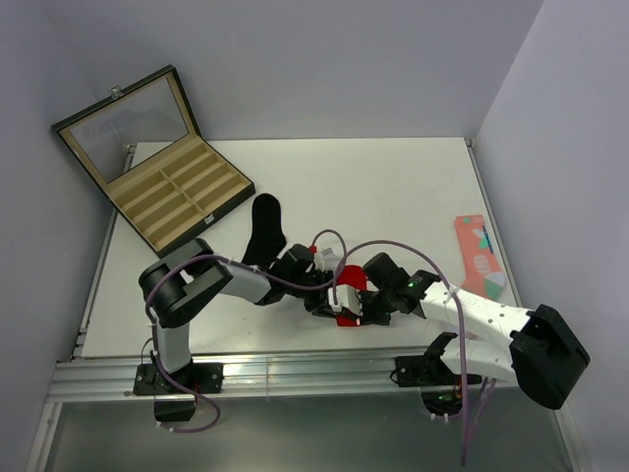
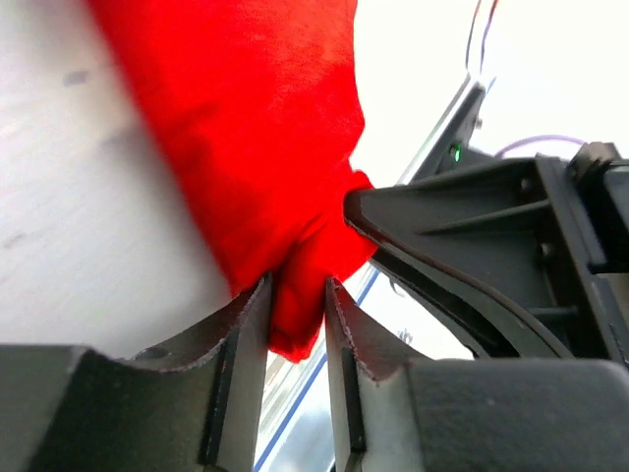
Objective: Roll the socks
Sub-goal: Move the sock to the center of the board.
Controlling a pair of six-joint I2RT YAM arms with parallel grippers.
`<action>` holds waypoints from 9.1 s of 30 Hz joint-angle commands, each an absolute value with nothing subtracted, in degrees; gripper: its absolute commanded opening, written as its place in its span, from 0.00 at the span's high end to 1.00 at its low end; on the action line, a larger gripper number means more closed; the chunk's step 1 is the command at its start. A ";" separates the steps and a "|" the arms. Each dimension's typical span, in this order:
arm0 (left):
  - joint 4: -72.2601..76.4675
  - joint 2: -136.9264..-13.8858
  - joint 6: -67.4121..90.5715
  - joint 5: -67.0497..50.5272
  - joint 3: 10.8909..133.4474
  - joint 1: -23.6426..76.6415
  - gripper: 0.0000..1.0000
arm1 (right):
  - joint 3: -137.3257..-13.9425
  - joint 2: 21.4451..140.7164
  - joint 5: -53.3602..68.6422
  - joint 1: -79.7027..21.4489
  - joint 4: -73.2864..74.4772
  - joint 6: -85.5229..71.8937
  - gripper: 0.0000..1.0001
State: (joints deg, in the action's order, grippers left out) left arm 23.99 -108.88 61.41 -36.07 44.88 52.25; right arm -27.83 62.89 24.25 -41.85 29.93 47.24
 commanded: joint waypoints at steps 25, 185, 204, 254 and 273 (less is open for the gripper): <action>34.27 -87.81 41.77 10.98 30.15 63.98 0.55 | -52.55 95.52 39.11 -21.36 61.34 66.97 0.86; 4.48 -118.39 31.99 -16.35 66.18 66.62 0.91 | -59.50 97.99 30.06 0.26 47.55 39.90 0.52; 6.50 -118.83 32.08 -17.31 65.04 66.45 0.91 | -59.07 102.48 28.21 -6.59 44.83 37.27 0.52; -3.51 -124.18 32.87 -34.45 63.10 55.81 0.93 | -74.10 109.34 27.77 -16.35 45.62 32.61 0.76; -9.58 -126.39 34.98 -34.45 65.83 54.23 0.95 | -69.97 93.45 34.01 -6.26 40.52 29.44 0.51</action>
